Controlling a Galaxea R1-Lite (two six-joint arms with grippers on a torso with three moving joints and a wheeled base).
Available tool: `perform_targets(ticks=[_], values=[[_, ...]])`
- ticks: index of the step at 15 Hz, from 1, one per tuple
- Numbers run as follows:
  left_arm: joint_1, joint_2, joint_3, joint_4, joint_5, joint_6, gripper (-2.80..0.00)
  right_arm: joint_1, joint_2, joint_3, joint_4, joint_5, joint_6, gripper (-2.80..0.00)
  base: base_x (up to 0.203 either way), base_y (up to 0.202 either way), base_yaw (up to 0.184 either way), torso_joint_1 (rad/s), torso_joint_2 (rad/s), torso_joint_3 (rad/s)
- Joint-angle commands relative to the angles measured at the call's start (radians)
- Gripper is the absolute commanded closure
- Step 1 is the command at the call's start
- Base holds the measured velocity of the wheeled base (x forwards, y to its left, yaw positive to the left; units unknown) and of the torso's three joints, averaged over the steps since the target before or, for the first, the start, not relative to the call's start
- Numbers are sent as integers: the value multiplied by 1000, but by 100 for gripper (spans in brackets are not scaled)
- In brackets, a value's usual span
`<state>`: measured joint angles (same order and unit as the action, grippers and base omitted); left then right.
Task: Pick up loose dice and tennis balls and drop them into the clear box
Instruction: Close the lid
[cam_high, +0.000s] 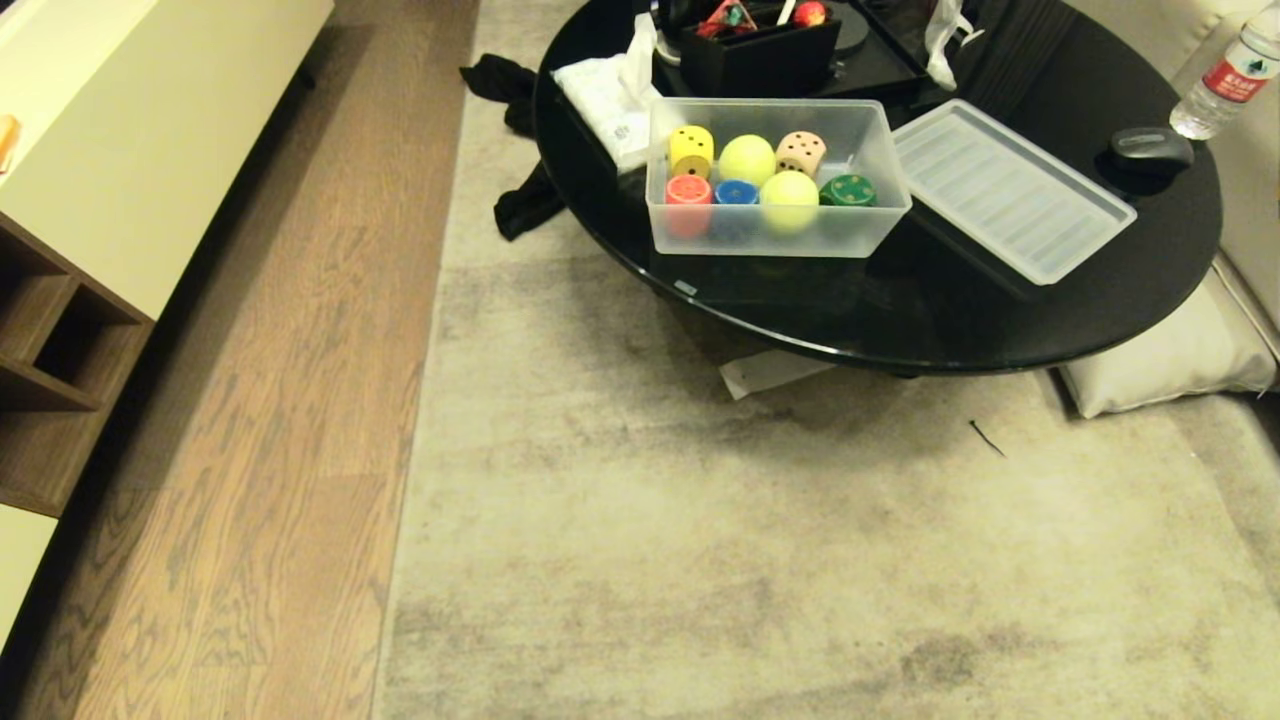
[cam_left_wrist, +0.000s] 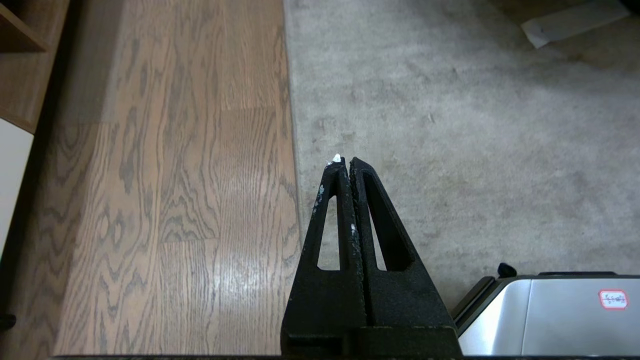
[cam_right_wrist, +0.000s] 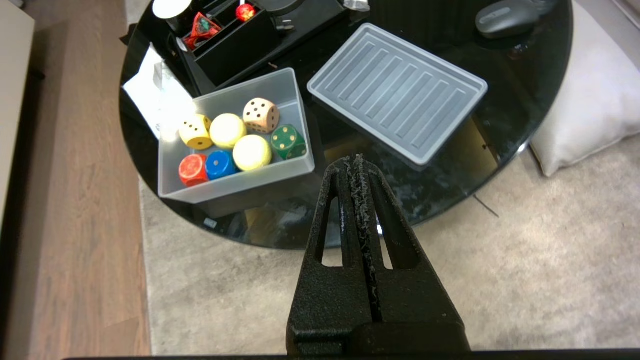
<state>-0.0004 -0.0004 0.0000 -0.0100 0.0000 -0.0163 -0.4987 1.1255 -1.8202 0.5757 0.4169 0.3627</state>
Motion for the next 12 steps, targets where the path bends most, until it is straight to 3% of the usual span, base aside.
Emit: perform_targets(ticks=[1, 12], values=[[0, 0, 3, 0, 0, -1, 0, 0, 1, 12, 3, 4, 2, 0, 0, 0, 0, 3, 2, 202], [0, 0, 3, -1, 0, -1, 0, 0, -6, 63, 6, 5, -6, 0, 0, 0, 0, 1, 3, 202]])
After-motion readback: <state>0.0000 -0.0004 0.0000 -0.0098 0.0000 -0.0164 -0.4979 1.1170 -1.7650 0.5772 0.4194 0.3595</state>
